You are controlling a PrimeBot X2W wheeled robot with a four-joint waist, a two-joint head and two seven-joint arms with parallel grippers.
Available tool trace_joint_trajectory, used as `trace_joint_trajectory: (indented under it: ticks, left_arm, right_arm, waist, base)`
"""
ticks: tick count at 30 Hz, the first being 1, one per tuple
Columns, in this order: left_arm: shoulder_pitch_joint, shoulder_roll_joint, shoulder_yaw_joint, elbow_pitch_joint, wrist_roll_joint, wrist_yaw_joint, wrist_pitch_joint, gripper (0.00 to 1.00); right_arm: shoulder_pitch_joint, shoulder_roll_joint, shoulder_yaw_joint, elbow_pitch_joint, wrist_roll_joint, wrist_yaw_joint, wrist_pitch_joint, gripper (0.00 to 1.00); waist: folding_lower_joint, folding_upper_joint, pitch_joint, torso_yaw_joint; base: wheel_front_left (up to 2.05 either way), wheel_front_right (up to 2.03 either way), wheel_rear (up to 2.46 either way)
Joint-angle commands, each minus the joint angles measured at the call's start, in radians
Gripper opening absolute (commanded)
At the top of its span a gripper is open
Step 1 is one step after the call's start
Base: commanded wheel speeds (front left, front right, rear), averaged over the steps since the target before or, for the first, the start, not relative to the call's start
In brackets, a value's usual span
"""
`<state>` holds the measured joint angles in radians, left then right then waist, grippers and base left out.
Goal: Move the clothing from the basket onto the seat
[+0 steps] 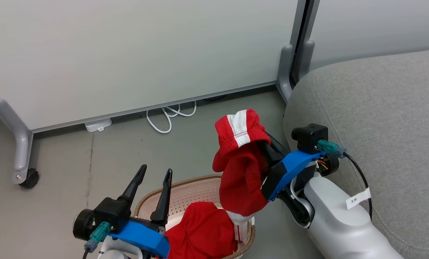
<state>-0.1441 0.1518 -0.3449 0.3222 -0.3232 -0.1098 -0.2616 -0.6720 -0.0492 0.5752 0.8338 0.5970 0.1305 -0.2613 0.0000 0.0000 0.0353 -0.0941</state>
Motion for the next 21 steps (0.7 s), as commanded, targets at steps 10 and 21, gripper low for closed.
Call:
trace_joint_trajectory:
  ticks: [10, 21]
  left_arm:
    - [0.025, -0.028, 0.046, -0.013, 0.043, -0.018, -0.005, 1.0]
    - [0.037, -0.033, 0.109, -0.045, 0.053, -0.02, -0.005, 1.0]
  right_arm:
    - [0.014, -0.002, -0.001, -0.01, -0.007, 0.0, -0.006, 0.0]
    - [0.018, -0.002, -0.019, -0.035, -0.014, 0.0, -0.006, 0.0]
  waist:
    - [0.0, 0.0, 0.005, -0.031]
    - [0.0, 0.0, 0.029, -0.196]
  base:
    - [0.0, 0.0, 0.0]
    - [0.0, 0.0, 0.0]
